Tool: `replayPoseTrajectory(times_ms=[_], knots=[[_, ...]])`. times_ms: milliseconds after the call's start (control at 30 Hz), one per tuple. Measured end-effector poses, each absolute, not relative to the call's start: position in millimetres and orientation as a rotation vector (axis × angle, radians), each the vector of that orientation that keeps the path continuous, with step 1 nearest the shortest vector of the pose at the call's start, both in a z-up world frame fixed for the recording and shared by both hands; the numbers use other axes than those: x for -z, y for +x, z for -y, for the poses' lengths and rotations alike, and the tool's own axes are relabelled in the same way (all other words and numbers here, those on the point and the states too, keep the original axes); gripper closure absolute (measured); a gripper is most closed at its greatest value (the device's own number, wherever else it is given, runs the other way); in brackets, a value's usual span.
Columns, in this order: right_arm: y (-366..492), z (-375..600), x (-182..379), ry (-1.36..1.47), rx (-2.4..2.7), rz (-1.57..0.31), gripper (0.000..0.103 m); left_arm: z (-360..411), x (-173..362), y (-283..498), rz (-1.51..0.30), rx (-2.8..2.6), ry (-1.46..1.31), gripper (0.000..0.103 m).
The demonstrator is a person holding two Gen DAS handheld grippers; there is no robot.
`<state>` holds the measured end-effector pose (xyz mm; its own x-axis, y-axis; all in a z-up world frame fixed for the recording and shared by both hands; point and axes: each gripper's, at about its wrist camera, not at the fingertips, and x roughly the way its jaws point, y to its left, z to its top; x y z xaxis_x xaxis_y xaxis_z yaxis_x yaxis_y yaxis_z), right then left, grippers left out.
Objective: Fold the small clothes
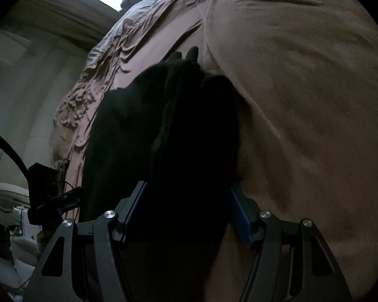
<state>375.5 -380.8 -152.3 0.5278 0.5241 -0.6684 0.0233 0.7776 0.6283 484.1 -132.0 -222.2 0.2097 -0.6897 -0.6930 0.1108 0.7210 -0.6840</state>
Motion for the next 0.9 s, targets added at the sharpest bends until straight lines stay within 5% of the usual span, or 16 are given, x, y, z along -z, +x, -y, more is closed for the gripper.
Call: replayPoseTrajectory(times_ms=[900], knots=[[428.7,379.1,156.8,0.646,-0.329,-0.974,0.059,141.4,231.4,577.6,-1.247,0.569,-0.660,0.047]])
